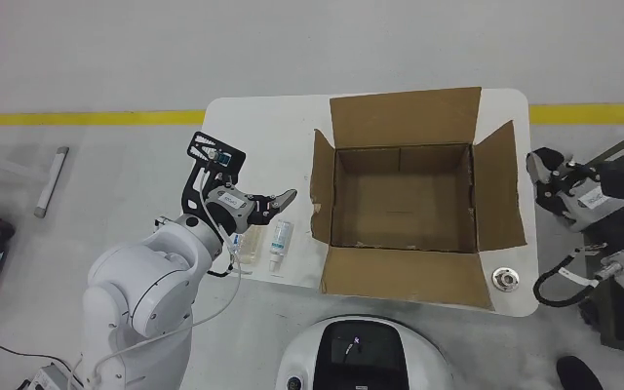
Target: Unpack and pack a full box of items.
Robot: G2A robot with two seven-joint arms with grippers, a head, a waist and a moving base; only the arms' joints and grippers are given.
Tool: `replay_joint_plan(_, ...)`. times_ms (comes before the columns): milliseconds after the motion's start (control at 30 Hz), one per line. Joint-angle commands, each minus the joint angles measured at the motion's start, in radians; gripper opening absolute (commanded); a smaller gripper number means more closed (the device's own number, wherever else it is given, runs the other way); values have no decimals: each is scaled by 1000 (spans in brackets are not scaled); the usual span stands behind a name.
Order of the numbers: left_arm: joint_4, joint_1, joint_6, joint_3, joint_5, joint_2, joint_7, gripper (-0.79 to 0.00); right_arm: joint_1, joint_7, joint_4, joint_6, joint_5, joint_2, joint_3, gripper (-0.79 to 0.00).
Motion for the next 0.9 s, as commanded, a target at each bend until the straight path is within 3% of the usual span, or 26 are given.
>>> replay_joint_plan(0, 0, 0, 0, 0, 0, 0, 0, 0, -22, 11, -6, 43, -72, -1, 43, -785)
replay_joint_plan(100, 0, 0, 0, 0, 0, 0, 0, 0, -58, 17, -20, 137, -190, -5, 69, -785)
replay_joint_plan(200, 0, 0, 0, 0, 0, 0, 0, 0, -85, -13, 0, 229, -202, -14, 55, -785)
replay_joint_plan(333, 0, 0, 0, 0, 0, 0, 0, 0, -105, -38, 23, 249, -259, -18, -5, -785)
replay_joint_plan(700, 0, 0, 0, 0, 0, 0, 0, 0, -105, -38, 23, 249, -259, -18, -5, -785)
replay_joint_plan(867, 0, 0, 0, 0, 0, 0, 0, 0, -149, -157, 20, 346, -255, -35, 2, -785)
